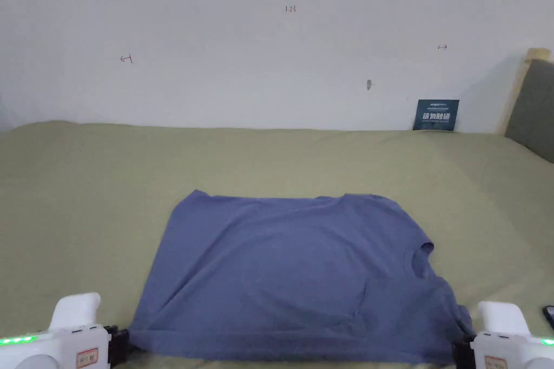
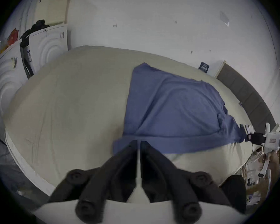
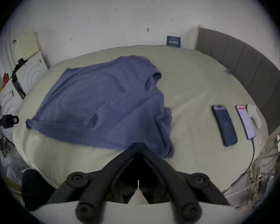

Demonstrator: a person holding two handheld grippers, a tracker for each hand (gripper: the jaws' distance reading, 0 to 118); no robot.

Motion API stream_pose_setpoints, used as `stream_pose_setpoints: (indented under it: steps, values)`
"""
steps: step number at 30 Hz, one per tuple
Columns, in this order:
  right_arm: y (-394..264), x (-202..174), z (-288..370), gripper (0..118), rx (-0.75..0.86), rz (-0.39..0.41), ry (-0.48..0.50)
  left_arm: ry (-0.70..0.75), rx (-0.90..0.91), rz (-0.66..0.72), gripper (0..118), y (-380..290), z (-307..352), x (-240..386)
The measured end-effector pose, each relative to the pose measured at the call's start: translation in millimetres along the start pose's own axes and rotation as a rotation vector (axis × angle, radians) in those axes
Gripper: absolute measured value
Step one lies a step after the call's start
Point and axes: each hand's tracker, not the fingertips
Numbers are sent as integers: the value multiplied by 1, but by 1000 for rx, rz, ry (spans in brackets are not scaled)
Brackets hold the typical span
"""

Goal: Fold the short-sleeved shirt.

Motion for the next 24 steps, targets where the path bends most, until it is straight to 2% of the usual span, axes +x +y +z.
stream_pose_setpoints:
  steps: [6,13,14,15,16,17,20,23,24]
  values:
    - [-1,0,-1,0,-23,-32,-6,-2,-55,-17,0,-7,-12,-3]
    - [8,8,0,0,1,-47,-16,17,-17,-3,2,7,-19,-10]
    - [12,9,1,0,1,-48,-23,31,-13,-7,19,9,-22,-11]
    - [13,12,1,0,9,-49,-30,40,-16,-8,49,11,-24,-11]
    - [13,14,0,0,13,-49,-36,46,-26,0,84,12,-29,-13]
    - [14,17,-1,0,16,-50,-40,32,-33,11,104,13,-34,-17]
    - [17,22,-5,0,13,-51,-37,14,-60,26,103,17,-56,-25]
    - [19,29,-15,0,2,-53,-36,68,-106,36,102,19,-78,-30]
    - [19,31,-18,0,5,-55,-28,59,-115,54,98,18,-82,-32]
